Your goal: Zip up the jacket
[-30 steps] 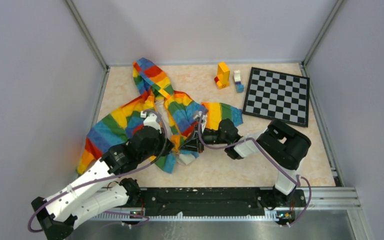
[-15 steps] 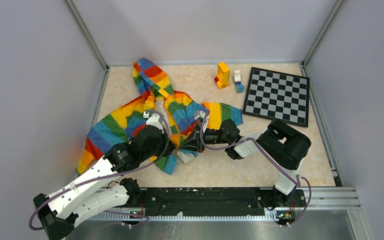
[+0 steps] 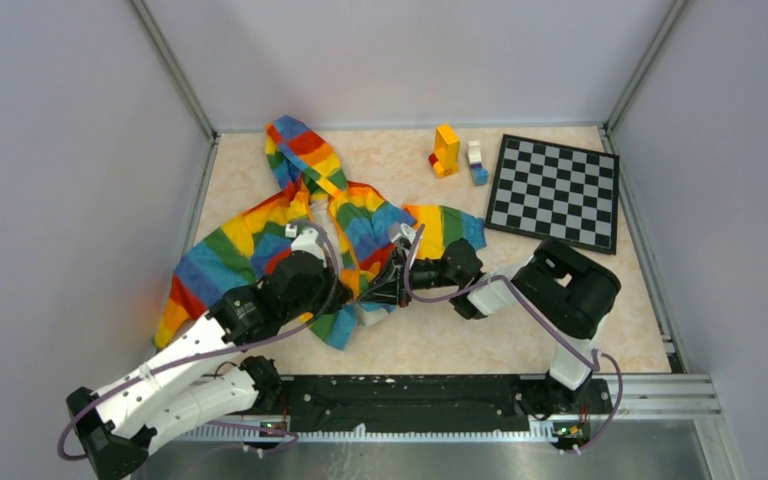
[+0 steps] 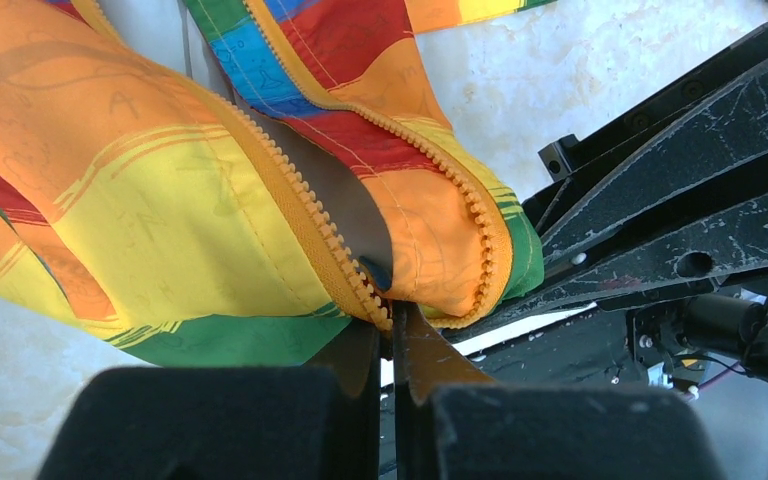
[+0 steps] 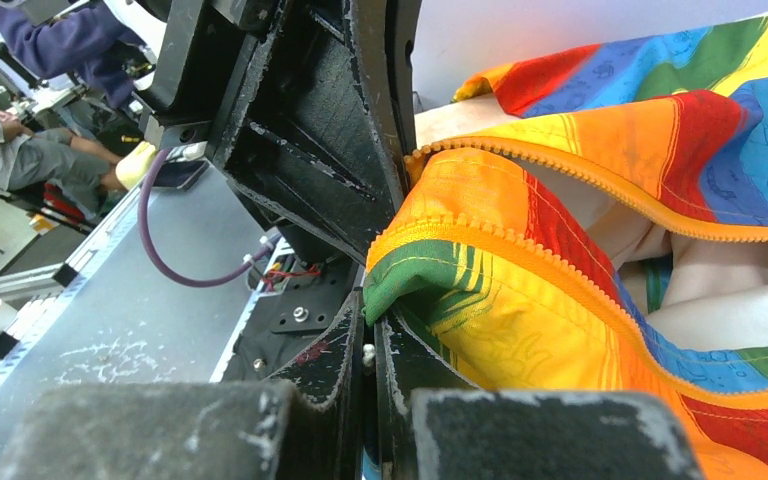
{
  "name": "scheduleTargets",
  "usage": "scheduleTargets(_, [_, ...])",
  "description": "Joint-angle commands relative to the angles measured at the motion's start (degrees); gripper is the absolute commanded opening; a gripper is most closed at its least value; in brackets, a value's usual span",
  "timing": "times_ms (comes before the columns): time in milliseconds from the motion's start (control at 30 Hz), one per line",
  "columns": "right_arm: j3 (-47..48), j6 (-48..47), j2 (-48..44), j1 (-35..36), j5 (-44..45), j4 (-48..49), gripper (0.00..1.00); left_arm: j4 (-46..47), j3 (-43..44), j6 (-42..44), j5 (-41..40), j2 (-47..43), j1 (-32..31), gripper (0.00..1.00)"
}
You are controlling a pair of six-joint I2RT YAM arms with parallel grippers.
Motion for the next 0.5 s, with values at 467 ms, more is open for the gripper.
scheduleTargets(467, [2.41,3.93,2.60,-0.25,-1.42,8.96,0.00,2.32,0.77,-1.77,0.95,-1.60,-0.18,0.26])
